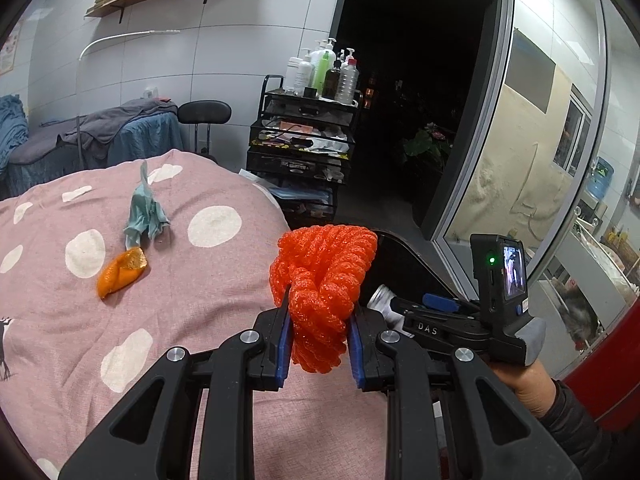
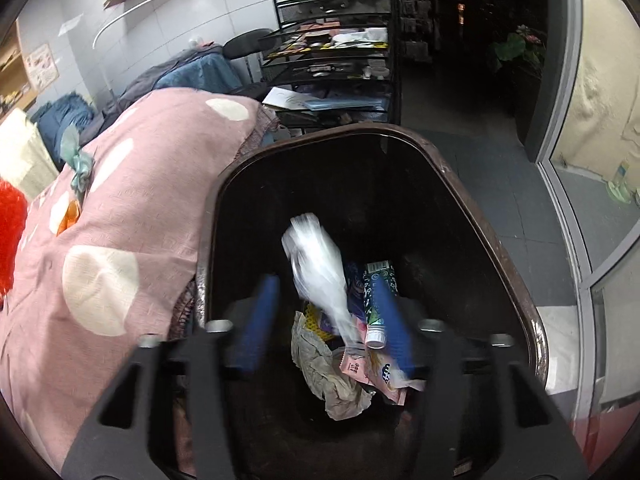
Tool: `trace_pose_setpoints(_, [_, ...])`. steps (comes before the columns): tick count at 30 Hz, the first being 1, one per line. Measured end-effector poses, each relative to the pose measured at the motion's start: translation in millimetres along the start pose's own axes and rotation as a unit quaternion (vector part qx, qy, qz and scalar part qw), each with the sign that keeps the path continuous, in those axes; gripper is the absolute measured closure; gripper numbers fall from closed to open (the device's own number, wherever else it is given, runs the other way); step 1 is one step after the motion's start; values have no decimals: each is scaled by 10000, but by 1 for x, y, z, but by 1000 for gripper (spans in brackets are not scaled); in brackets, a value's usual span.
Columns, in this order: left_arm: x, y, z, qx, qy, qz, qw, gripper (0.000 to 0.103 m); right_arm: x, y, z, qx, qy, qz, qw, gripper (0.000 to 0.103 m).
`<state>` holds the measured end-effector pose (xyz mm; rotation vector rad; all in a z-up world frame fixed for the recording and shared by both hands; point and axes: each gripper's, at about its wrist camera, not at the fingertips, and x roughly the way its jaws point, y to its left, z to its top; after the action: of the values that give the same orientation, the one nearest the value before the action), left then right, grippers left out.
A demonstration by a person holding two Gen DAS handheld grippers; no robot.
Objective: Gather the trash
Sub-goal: 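Carry the white paper with the right tool over the bin and release it, then lower the orange mesh net with the left tool into the bin and release it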
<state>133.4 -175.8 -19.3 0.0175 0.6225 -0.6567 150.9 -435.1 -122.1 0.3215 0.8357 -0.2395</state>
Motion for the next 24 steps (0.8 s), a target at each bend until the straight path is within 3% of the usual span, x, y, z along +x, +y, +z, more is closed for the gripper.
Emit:
trace_pose_setpoints(1, [1,-1,-1,12,16,-7,10000,80,0,-2,0,67,-22,12,10000,32])
trace_pose_setpoints(10, [8,-12,-1,117,99,-141,9998,80,-17,-7,1,197,-368,48,9991,22])
trace_pose_setpoints(18, [20,-36,7,449,137,-365,9982,80,-53,-16,11,572,-1095,-71,9923,17])
trace_pose_setpoints(24, [42,-47,15,530,359,-592,9962,80,-66,-27,19,808,-1300,-156,9881,16])
